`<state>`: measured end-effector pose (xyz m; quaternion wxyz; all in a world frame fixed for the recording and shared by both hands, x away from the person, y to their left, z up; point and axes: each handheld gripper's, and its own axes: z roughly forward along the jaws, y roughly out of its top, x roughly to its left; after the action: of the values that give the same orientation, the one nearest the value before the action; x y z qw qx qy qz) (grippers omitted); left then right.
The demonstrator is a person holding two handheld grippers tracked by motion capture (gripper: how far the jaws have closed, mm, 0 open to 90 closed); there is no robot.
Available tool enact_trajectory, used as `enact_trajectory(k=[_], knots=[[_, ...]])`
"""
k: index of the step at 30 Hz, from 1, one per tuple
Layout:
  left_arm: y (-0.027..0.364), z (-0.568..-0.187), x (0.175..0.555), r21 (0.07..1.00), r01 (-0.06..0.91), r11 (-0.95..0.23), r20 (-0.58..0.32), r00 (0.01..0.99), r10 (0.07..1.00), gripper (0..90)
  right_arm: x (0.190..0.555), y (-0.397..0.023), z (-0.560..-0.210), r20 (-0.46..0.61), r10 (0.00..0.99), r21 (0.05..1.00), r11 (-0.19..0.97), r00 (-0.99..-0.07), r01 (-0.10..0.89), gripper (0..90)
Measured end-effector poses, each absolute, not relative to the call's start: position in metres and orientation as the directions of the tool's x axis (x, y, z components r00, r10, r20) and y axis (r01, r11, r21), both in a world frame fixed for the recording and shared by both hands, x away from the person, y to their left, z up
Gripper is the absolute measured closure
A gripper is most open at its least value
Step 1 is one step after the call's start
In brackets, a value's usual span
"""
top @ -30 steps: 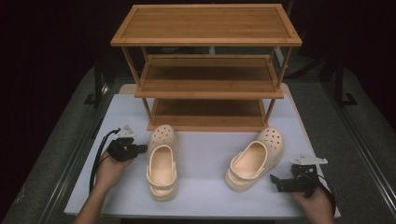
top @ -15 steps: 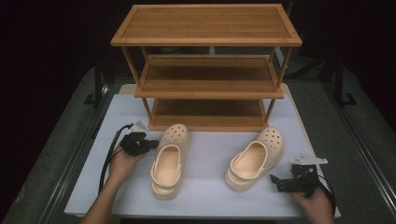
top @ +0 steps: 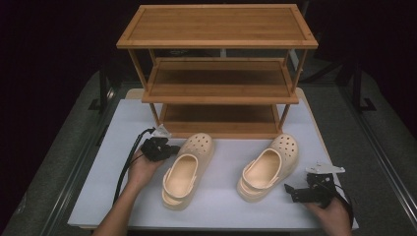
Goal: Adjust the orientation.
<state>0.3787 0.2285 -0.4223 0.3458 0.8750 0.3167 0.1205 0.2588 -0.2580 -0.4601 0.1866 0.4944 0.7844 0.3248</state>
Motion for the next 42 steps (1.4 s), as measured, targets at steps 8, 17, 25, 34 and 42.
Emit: enact_trajectory(k=[8,17,25,34,42], knots=[[0.253,-0.404,0.362,0.713,0.488,-0.504,-0.042,0.747,0.664,77.2,0.259,-0.258,-0.46,0.028,0.897,0.695,0.3,-0.442,0.653,0.0],[0.267,-0.376,0.323,0.779,0.458,-0.429,-0.106,0.77,0.629,69.2,0.259,-0.258,-0.46,0.026,0.897,0.693,0.302,-0.442,0.654,0.0],[0.246,-0.381,0.32,0.781,0.432,-0.451,-0.12,0.812,0.571,62.2,0.259,-0.258,-0.46,0.028,0.897,0.693,0.3,-0.44,0.656,0.0],[0.234,-0.388,0.323,0.774,0.401,-0.49,-0.062,0.818,0.571,72.4,0.259,-0.258,-0.46,0.027,0.897,0.695,0.301,-0.441,0.654,0.0],[0.237,-0.383,0.32,0.765,0.361,-0.534,0.004,0.826,0.564,81.0,0.259,-0.258,-0.46,0.027,0.897,0.695,0.3,-0.441,0.654,0.0]])
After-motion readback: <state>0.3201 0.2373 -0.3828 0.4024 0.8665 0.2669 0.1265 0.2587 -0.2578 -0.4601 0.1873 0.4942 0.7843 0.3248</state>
